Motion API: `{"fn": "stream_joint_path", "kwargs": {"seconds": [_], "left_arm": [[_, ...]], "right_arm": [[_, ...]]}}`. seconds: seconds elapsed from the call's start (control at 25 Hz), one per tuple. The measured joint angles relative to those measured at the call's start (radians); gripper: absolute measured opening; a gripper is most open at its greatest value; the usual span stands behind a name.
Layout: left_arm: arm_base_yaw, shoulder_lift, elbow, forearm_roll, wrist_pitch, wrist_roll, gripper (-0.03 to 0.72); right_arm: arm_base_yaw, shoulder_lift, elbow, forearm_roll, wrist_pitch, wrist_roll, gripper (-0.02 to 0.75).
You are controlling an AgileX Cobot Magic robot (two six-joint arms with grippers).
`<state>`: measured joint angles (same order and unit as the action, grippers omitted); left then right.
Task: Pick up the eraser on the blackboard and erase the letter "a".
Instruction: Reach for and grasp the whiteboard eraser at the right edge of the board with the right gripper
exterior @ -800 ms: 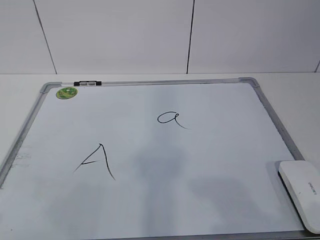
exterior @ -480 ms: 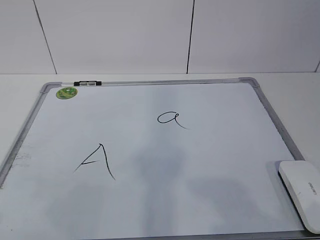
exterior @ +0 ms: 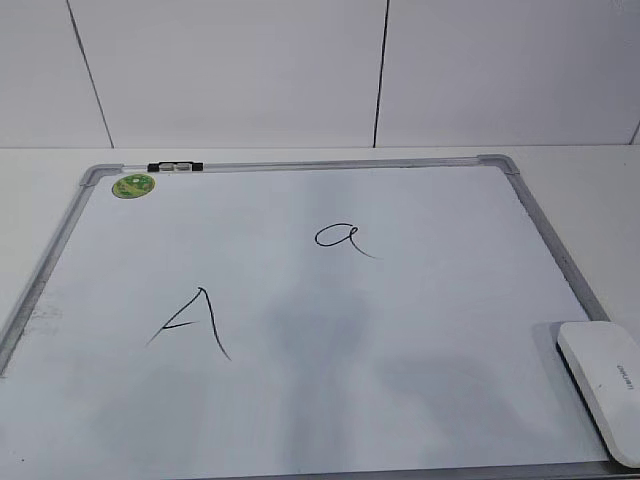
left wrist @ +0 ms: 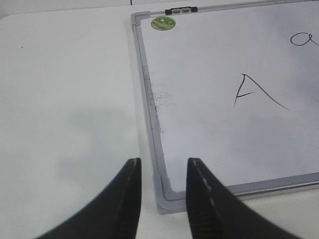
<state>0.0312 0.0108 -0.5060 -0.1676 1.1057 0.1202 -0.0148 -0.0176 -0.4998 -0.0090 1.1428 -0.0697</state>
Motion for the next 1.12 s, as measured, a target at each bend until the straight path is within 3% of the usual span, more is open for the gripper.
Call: {"fn": "stream_joint_path", "kwargs": {"seconds": [0.28, 0.72, 1.12], "left_arm": [[0.0, 0.0, 0.0, 0.0, 0.0, 0.0, 0.239], [0.0, 0.0, 0.0, 0.0, 0.0, 0.0, 0.239], [0.0, 0.0, 0.0, 0.0, 0.0, 0.0, 0.239]], "right_arm": [[0.0, 0.065, -0.069, 0.009, 0.008, 0.0, 0.54], [0.0, 0.377, -0.219, 0.017, 0.02, 0.0, 0.54], [0.0, 0.653, -0.243, 0.041, 0.027, 0.0, 0.541]]}}
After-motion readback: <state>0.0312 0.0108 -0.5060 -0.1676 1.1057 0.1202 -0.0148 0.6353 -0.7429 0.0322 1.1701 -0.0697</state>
